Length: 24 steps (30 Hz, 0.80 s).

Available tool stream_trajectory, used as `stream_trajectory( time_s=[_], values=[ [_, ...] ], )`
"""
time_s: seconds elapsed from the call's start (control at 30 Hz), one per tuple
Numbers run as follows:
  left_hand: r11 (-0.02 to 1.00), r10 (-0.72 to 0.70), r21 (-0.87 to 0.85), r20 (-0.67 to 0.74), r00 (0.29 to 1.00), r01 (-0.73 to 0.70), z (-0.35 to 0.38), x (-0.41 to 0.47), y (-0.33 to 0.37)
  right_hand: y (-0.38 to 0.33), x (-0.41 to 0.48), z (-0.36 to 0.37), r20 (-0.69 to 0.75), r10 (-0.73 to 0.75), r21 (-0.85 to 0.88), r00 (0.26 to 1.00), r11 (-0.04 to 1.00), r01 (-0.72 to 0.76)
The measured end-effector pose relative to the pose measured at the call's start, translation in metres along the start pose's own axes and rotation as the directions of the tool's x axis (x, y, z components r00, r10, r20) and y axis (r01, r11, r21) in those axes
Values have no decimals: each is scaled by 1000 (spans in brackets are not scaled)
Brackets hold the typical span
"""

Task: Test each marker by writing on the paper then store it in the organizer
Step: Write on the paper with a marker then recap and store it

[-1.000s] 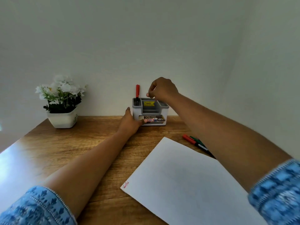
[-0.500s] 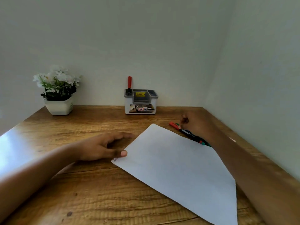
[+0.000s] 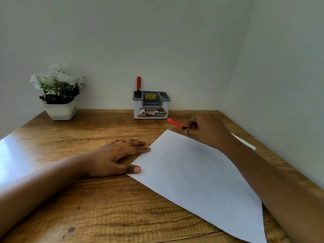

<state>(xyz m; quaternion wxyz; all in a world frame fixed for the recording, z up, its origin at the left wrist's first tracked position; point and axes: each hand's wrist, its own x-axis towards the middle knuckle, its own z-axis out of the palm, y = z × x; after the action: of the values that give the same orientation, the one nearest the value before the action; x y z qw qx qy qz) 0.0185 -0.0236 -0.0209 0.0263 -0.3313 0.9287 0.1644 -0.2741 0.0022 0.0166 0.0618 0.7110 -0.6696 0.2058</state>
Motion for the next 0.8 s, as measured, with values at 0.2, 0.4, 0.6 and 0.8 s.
stream_trajectory(
  time_s=[0.2,0.4,0.6,0.8],
  values=[
    [988,-114,-119,-172,979,94,2,3,6,-37,-19,-5,15,-380,105,925,920,377],
    [917,-141,-393,-470,871,-64,-3,4,24,-42,-21,4,-51,-489,89,871,866,491],
    [909,-167,-409,-528,833,-77,-6,5,33,-52,-25,14,-170,-585,-23,793,807,591],
    [964,-97,-253,-600,794,-74,-17,0,31,-51,-21,10,-184,-607,-4,773,787,617]
  ],
)
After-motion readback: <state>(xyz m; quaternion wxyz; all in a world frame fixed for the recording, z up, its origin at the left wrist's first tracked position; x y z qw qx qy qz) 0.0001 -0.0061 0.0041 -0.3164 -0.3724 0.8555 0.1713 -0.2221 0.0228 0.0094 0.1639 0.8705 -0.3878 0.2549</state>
